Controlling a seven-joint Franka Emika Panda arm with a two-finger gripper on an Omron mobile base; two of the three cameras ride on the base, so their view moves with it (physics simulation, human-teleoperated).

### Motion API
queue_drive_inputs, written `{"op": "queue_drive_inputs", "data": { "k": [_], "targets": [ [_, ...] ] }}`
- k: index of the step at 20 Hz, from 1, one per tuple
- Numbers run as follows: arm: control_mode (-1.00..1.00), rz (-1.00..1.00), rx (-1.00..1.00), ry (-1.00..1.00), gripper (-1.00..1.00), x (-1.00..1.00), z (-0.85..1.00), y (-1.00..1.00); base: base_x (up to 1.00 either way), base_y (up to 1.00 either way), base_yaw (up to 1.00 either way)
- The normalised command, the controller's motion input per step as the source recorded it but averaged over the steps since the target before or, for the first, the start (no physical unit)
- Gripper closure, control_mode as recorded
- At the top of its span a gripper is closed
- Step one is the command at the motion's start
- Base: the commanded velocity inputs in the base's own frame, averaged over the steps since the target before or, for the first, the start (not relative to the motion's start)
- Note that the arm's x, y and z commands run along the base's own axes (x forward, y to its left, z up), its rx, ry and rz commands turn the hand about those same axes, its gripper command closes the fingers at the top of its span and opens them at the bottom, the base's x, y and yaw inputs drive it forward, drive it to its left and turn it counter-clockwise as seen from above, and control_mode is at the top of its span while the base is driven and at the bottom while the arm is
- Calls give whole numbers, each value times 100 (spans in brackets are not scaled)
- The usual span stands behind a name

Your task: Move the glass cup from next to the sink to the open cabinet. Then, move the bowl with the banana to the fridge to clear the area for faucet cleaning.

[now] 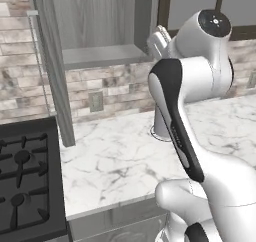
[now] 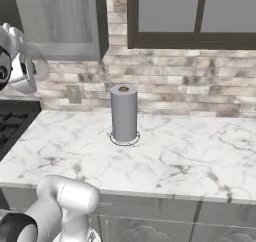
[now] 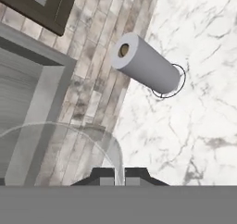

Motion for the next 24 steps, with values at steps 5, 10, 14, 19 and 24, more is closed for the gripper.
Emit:
{"op": "queue_drive_inputs", "data": {
  "k": [5, 10, 14, 19, 24],
  "targets": [
    [-100, 1, 11, -20, 100, -2, 4, -8, 0, 0, 0],
    [-100, 13, 14, -28, 100, 0, 17, -21, 0, 0, 0],
    [-100, 3, 7, -13, 100, 8, 65, 0, 0, 0, 0],
    [-100, 0, 0, 0, 100, 48, 59, 7, 0, 0, 0],
    [-100, 0, -1, 15, 100, 54, -10, 6, 0, 0, 0]
  ]
}}
